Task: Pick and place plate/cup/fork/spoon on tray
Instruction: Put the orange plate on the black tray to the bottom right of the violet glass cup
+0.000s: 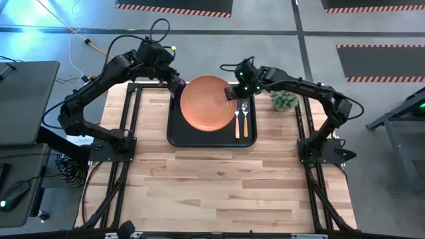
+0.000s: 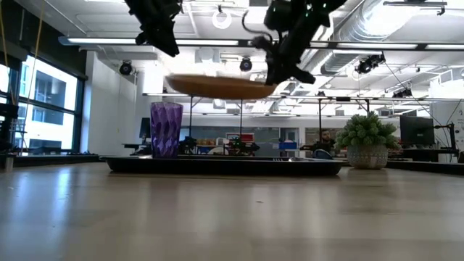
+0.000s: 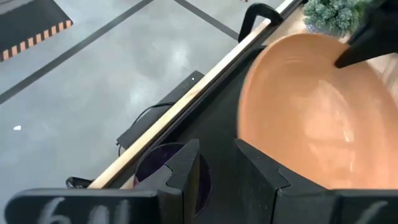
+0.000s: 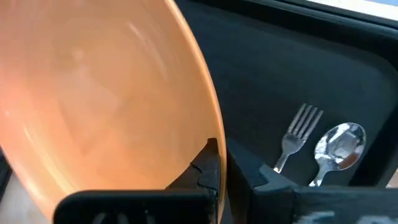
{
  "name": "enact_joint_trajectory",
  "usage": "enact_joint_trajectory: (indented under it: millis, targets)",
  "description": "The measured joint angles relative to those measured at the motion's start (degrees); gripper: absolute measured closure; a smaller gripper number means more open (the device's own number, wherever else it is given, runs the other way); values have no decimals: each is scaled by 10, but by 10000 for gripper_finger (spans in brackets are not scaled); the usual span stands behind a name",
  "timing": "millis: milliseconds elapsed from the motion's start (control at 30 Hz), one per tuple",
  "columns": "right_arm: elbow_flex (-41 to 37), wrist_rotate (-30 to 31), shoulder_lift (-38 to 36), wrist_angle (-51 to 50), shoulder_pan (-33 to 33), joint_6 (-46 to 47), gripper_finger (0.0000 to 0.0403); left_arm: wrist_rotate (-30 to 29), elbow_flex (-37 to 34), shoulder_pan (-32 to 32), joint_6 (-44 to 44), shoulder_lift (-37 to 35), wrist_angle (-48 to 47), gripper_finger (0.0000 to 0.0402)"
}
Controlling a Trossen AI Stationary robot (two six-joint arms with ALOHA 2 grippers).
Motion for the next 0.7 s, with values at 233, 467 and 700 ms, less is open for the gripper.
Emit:
enact_joint_trajectory:
  millis: [233,467,700]
  targets:
    - [-1,-14,55,1,-17,24,403,0,0,4,9,0,8,314]
    - [-1,-46,104,1,-16,29,403,0,0,4,23,0,9,314]
    - [-1,-54,150,1,-14,-1,403,0,0,4,24,0,9,314]
